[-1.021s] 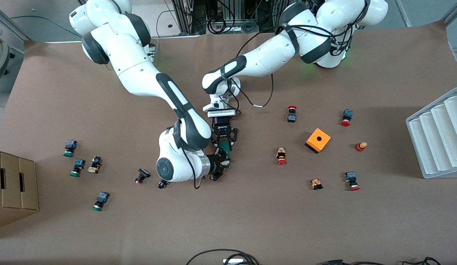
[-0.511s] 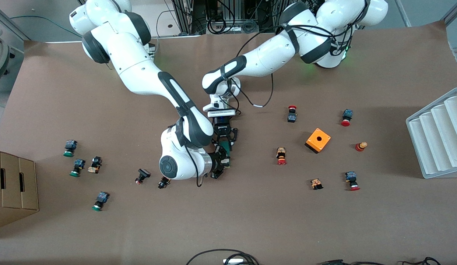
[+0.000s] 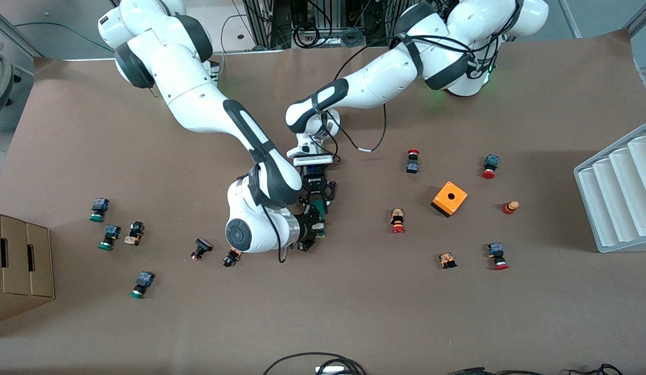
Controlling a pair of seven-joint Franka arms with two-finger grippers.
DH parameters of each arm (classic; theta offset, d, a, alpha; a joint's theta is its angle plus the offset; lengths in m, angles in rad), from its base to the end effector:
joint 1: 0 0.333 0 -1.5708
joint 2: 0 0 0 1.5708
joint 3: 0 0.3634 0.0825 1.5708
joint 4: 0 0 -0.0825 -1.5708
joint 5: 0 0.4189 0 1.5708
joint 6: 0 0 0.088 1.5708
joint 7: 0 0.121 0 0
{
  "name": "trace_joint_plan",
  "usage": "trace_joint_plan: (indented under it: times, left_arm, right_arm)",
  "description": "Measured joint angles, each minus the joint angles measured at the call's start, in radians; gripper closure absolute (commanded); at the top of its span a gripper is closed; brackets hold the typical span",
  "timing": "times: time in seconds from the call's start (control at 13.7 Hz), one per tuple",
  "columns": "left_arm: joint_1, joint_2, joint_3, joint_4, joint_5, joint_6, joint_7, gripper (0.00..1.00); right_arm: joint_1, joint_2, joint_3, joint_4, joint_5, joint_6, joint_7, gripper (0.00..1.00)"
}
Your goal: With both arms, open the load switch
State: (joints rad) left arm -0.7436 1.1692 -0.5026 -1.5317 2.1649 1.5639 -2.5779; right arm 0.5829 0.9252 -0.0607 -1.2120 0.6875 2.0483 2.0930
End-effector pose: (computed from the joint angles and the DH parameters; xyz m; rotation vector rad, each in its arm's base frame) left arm 0.3922 -0.6218 0.0272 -2.3398 -0.2130 -2.0706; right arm 0.6839 0.4590 0.2139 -1.7256 2.4116 0.8325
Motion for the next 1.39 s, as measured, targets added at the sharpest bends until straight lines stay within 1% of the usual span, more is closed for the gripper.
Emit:
trace_joint_plan:
  times: [0.58, 0.95, 1.39]
  left_arm:
    - [0.0, 0.0, 0.0, 0.0, 0.0, 0.0, 0.0, 0.45]
    - [0.0, 0.0, 0.0, 0.0, 0.0, 0.0, 0.0, 0.45]
    - [0.0, 0.0, 0.0, 0.0, 0.0, -0.001, 0.0, 0.45]
  right_arm:
    - [0.0, -0.045, 0.016, -0.055, -0.026, 0.0, -0.017, 0.7]
    - [0.0, -0.074, 0.042, -0.087, -0.075, 0.0, -0.019, 0.7]
    - [0.0, -0.091, 0.05, -0.114, -0.09, 0.0, -0.02, 0.7]
